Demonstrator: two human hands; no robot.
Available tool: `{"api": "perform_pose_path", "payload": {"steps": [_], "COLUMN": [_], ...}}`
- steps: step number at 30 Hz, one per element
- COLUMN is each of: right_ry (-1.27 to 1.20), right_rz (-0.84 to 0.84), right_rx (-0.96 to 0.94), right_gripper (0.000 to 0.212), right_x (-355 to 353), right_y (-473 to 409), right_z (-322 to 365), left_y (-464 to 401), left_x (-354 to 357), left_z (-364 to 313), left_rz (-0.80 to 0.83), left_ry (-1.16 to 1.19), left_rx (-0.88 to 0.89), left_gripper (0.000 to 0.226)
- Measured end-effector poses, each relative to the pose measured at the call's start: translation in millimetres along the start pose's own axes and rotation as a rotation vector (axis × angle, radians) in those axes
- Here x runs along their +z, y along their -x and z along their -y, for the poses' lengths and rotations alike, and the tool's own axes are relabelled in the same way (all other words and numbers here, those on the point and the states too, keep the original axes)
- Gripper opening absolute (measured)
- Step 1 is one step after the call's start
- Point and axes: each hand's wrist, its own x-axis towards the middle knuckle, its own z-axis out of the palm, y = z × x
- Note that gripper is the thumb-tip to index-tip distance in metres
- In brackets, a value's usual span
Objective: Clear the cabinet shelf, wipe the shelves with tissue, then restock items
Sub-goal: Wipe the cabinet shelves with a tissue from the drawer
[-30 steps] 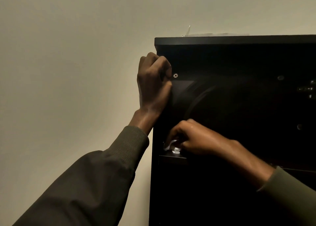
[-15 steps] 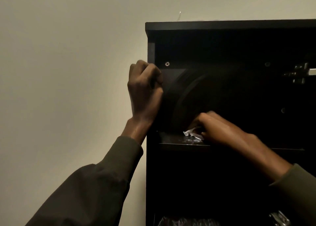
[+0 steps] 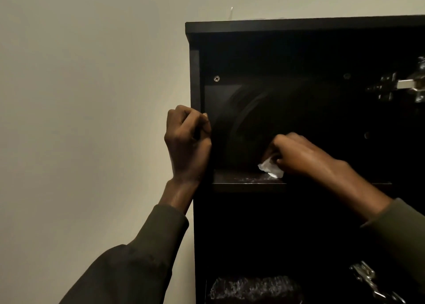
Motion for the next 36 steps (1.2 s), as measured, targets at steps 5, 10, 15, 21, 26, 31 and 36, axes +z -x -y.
{"api": "perform_pose_path", "payload": {"steps": [5, 10, 15, 21, 26, 31, 36], "right_ry": [-0.081, -0.279, -0.536, -0.103, -0.278, -0.401, -0.385], "right_rz": [0.040, 0.056, 0.021, -0.014, 0.109, 0.209, 0.052], "right_rx": [0.101, -0.166, -0.279, 0.132, 0.044, -0.224, -0.245], "right_gripper": [0.024, 0.019, 0.016, 0.021, 0.015, 0.017, 0.016], "right_x": [14.2, 29.8, 9.7, 8.7, 28.1, 24.0, 4.9], "right_y": [7.1, 7.5, 19.6, 12.2, -1.7, -3.1, -0.2], "right_z": [5.8, 46.1, 53.8, 5.5, 32.4, 81.7, 66.5], "left_y": [1.4, 0.0, -0.3, 0.6, 0.4, 0.1, 0.6], "left_x": [0.8, 0.5, -1.5, 0.2, -0.8, -2.7, -2.3], "left_z": [-1.6, -0.7, -1.5, -2.2, -3.0, -3.4, -4.6], "left_rz": [-0.003, -0.013, 0.005, -0.003, 0.002, 0.005, 0.014], "left_ry": [-0.003, -0.007, -0.022, -0.020, 0.000, -0.015, 0.000], "left_rx": [-0.010, -0.013, -0.008, -0.006, -0.019, -0.009, -0.014], "left_gripper": [0.020, 0.020, 0.020, 0.017, 0.019, 0.022, 0.022]}}
